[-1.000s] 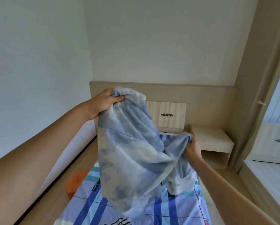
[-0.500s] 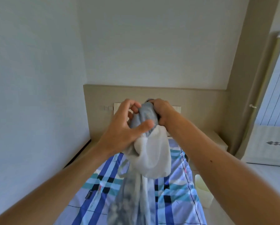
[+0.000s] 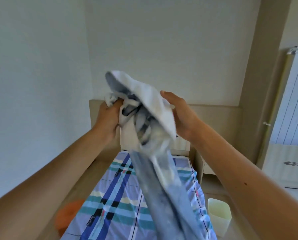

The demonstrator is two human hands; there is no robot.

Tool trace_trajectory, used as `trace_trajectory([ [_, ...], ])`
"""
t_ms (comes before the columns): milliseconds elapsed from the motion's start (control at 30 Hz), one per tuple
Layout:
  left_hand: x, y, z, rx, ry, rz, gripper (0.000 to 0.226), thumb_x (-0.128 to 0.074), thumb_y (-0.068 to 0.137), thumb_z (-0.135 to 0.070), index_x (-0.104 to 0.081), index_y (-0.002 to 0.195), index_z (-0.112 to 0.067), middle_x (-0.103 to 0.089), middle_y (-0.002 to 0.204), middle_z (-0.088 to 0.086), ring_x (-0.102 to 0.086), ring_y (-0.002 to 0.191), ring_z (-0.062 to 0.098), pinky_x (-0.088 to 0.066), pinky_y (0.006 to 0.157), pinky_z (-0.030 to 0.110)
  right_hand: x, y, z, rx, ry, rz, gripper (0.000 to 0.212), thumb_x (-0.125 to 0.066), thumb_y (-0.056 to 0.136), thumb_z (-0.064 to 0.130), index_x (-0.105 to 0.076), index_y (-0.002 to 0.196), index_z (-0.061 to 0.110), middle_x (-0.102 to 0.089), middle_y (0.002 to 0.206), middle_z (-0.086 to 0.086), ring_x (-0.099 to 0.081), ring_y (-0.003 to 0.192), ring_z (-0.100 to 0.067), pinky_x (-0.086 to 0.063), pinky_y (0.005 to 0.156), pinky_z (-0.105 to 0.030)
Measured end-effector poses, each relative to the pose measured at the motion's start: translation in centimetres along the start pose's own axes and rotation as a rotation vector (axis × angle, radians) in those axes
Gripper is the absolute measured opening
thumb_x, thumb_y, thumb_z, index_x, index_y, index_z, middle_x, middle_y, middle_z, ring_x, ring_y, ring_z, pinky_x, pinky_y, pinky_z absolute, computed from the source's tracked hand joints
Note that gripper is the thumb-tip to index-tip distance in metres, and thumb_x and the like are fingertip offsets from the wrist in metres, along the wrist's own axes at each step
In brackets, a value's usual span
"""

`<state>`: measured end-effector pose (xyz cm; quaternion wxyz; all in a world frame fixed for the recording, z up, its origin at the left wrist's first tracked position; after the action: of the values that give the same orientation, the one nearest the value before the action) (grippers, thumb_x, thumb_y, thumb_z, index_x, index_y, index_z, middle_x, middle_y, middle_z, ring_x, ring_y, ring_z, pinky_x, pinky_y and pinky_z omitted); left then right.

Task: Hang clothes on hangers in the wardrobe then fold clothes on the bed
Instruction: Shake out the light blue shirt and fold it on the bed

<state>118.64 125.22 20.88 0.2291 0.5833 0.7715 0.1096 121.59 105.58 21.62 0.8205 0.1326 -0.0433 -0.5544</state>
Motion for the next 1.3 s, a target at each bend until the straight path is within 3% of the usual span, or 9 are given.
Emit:
trace_trajectory([
  [167, -3.0, 1.2, 1.1, 0.138, 0.024, 0.079, 0.032, -0.065, 0.092, -0.044, -0.072, 0.101, -0.014, -0.075, 0.101, 0.009, -0.071, 0.099, 0.029, -0.056, 0.094, 0.049, -1.8, -2.7, -1.9, 0.122, 0.022, 0.280, 0.080, -0.075, 0.081, 0.037, -0.035, 0.149, 0.023, -0.054, 0.141, -0.016, -0.056, 0.126, -0.038, -0.047, 0.105, -0.052],
  [300, -4.0, 0.5, 1.6, 0.210, -0.050, 0.053, 0.049, -0.058, 0.094, -0.057, -0.070, 0.116, -0.015, -0.077, 0.104, 0.009, -0.074, 0.095, 0.025, -0.059, 0.084, 0.037, -1.1, -3.2, -3.6, 0.088, -0.087, -0.026, 0.064, -0.079, 0.079, 0.016, -0.049, 0.135, 0.027, -0.068, 0.114, -0.001, -0.070, 0.099, -0.019, -0.059, 0.083, -0.033],
  [367, -3.2, 0.4, 1.4, 0.241, -0.101, 0.063, 0.054, -0.065, 0.089, -0.057, -0.069, 0.120, -0.013, -0.075, 0.108, 0.011, -0.073, 0.097, 0.027, -0.059, 0.084, 0.038, 0.2, -3.2, -3.1, 0.118, -0.164, -0.152, 0.030, -0.061, 0.090, 0.000, -0.061, 0.117, 0.013, -0.072, 0.086, -0.001, -0.069, 0.076, -0.015, -0.056, 0.062, -0.022],
  [433, -1.4, 0.6, 1.0, 0.233, -0.136, 0.085, 0.060, -0.076, 0.079, -0.052, -0.069, 0.121, -0.010, -0.073, 0.116, 0.016, -0.071, 0.103, 0.032, -0.058, 0.090, 0.043, 1.8, -3.5, -1.9, 0.112, -0.287, -0.229, 0.027, -0.045, 0.095, -0.002, -0.065, 0.111, 0.008, -0.069, 0.082, -0.004, -0.063, 0.070, -0.014, -0.050, 0.054, -0.016],
  [700, 6.0, 0.9, -1.2, 0.143, -0.105, 0.110, 0.033, -0.044, 0.105, -0.030, -0.071, 0.116, -0.014, -0.073, 0.113, 0.003, -0.070, 0.102, 0.017, -0.054, 0.093, 0.031, 4.4, -2.5, 4.0, 0.294, -0.435, -0.113, 0.012, -0.059, 0.085, 0.022, -0.068, 0.089, 0.016, -0.071, 0.082, 0.003, -0.065, 0.078, -0.012, -0.049, 0.075, -0.030],
  [867, 8.2, 1.6, -3.1, 0.090, 0.062, 0.019, 0.028, -0.055, 0.101, -0.034, -0.069, 0.109, -0.011, -0.073, 0.104, 0.008, -0.069, 0.096, 0.022, -0.056, 0.083, 0.032, 2.3, -2.8, 6.6, 0.297, -1.102, 0.058, 0.049, -0.089, 0.069, 0.031, -0.053, 0.104, 0.029, -0.061, 0.093, 0.012, -0.058, 0.082, -0.009, -0.043, 0.066, -0.022],
  [1033, 8.5, 1.2, -3.6, 0.070, 0.075, 0.022, 0.024, -0.052, 0.103, -0.030, -0.069, 0.095, -0.015, -0.074, 0.083, -0.002, -0.070, 0.076, 0.012, -0.056, 0.067, 0.024, 3.7, -2.0, 3.5, 0.146, -1.616, 0.086, 0.052, -0.068, 0.077, 0.006, -0.054, 0.125, 0.022, -0.065, 0.115, -0.006, -0.060, 0.101, -0.027, -0.040, 0.077, -0.029],
  [1167, 9.1, 1.0, -3.8, -0.011, 0.257, 0.047, 0.021, -0.053, 0.103, -0.027, -0.069, 0.100, -0.014, -0.071, 0.092, 0.005, -0.067, 0.080, 0.016, -0.052, 0.074, 0.028, 6.5, -1.6, 1.4, 0.065, -1.571, -0.070, 0.037, -0.059, 0.079, -0.001, -0.070, 0.110, 0.016, -0.070, 0.103, -0.010, -0.064, 0.096, -0.029, -0.043, 0.072, -0.028],
  [1300, 10.1, 1.4, -4.3, -0.043, 0.410, 0.077, 0.032, -0.046, 0.106, -0.018, -0.057, 0.076, -0.016, -0.051, 0.064, -0.003, -0.045, 0.056, 0.011, -0.039, 0.054, 0.022, 9.0, -2.5, 1.0, -0.133, -0.968, -0.138, 0.032, -0.048, 0.078, -0.016, -0.070, 0.085, 0.005, -0.061, 0.067, -0.007, -0.058, 0.067, -0.022, -0.044, 0.053, -0.023],
])
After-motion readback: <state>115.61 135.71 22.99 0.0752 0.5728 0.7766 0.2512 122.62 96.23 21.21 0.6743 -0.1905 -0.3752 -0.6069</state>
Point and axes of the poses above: each hand's wrist, its own y-axis towards the middle knuckle, its own x-axis out of the back of the hand, z = x × y, the point moved 5 cm from there along y, towards the middle knuckle
